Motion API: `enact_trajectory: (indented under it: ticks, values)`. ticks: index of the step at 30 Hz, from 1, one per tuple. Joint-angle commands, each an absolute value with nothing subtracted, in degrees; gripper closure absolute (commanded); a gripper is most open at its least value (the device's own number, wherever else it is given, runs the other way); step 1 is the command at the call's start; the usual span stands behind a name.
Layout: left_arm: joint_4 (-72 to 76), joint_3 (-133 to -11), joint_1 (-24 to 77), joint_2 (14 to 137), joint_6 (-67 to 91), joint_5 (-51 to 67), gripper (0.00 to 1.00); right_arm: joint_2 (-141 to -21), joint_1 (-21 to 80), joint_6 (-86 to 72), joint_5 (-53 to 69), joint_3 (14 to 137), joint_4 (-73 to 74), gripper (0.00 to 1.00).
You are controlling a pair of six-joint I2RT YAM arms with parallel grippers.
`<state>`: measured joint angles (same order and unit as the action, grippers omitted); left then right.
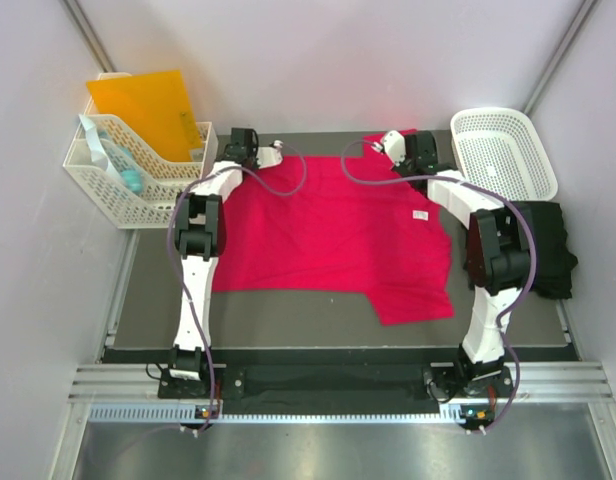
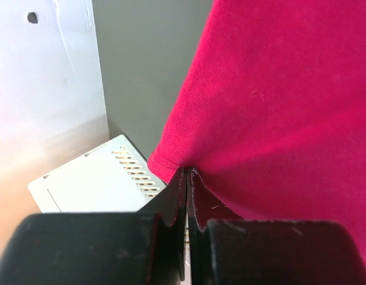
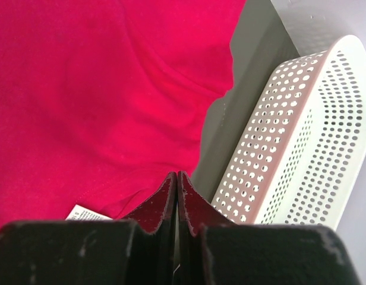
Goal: Fold and stack the t-shirts
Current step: Flatten the tshirt out
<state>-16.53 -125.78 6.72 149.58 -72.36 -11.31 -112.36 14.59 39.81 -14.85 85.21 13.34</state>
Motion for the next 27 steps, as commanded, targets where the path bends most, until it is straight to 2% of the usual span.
enact_trajectory:
  ticks: [1,6,9,14,17,22,25,27]
  values:
    - [-13.89,-121.92,6.15,150.30,-70.76,-13.63,1.00,-111.01,15.64,39.64,-14.15,87.54,13.09,1.00]
    - [-6.10,-114.98,6.85,142.57,-65.31,-12.30,1.00,-110.13,16.00,40.43,-14.06,84.82,12.92,1.00]
    - [0.77,-109.61,7.29,138.61,-64.34,-14.14,0.91,-109.69,16.17,40.17,-14.32,83.67,12.31,0.97]
    - [10.19,-105.74,8.17,134.05,-63.72,-17.85,0.91,-109.69,16.43,40.78,-18.27,81.31,8.27,0.92]
    - [11.33,-101.61,8.52,129.49,-63.11,-14.96,1.00,-111.88,16.44,42.36,-24.15,81.30,2.30,1.00]
    - [10.02,-90.98,9.49,121.39,-63.19,-8.62,1.00,-122.24,14.94,43.24,-31.02,90.59,-1.59,1.00]
    - [9.23,-86.23,10.28,116.74,-64.25,-8.00,1.00,-129.01,14.24,42.98,-30.50,100.25,1.56,1.00]
    - [7.57,-84.30,10.55,115.32,-64.25,-7.56,1.00,-132.44,14.15,44.37,-29.36,102.03,1.93,1.00]
